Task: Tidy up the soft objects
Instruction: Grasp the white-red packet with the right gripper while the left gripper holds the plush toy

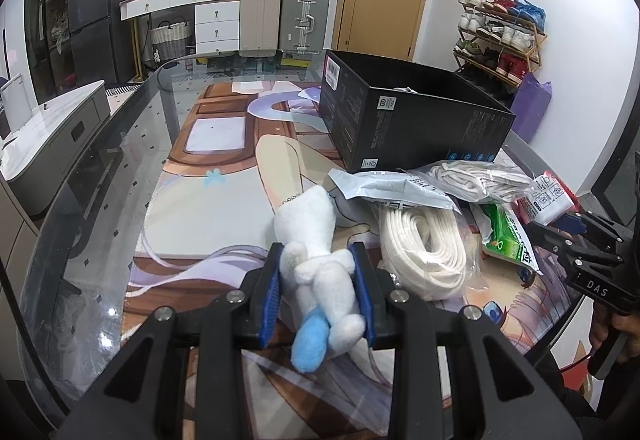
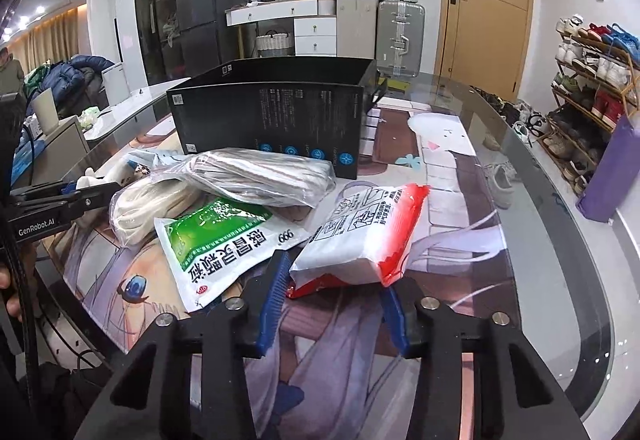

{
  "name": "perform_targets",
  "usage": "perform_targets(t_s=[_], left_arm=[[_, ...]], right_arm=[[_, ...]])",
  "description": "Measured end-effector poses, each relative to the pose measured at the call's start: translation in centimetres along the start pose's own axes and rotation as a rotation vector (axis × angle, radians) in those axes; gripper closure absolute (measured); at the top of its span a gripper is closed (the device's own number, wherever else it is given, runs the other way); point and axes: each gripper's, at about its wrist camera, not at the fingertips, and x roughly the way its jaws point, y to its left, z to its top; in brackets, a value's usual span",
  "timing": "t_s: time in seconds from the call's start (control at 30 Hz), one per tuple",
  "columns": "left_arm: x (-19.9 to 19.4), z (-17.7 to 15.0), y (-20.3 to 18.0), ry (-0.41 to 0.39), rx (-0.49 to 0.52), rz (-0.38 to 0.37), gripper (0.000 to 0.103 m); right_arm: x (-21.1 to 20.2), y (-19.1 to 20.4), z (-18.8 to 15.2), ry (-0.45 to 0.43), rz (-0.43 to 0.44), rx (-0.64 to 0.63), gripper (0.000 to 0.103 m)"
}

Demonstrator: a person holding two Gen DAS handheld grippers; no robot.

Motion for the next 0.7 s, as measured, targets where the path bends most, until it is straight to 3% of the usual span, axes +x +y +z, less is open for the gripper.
perform_targets(t_s=[0.1, 0.17, 0.3, 0.53, 0.7], left_arm=[[0.0, 0.1, -0.1, -0.001, 0.001, -0.001, 0.072], [0.0, 0.1, -0.2, -0.001, 0.0, -0.002, 0.072], [-0.1, 0.2, -0.2, -0.006, -0.003, -0.008, 0.072], [0.0, 0.3, 0.0, -0.011, -0.012, -0.015, 0.072], [-0.2, 0.4, 0.1, -0.017, -0.018, -0.018, 0.072]], right_arm=[[-0.2, -0.5, 0.0, -0.007, -0.023, 0.021, 0.042], [-0.2, -1.1, 0.2, -0.006, -0.013, 0.049, 0.029], [-0.4, -2.0, 0.4, -0.023, 0.033, 0.109, 0.019], [1.3, -2.6, 1.0, -0.004, -0.053, 0.142, 0.019], [1.3, -2.3, 1.2, -0.015, -0.054, 0.119, 0.037]])
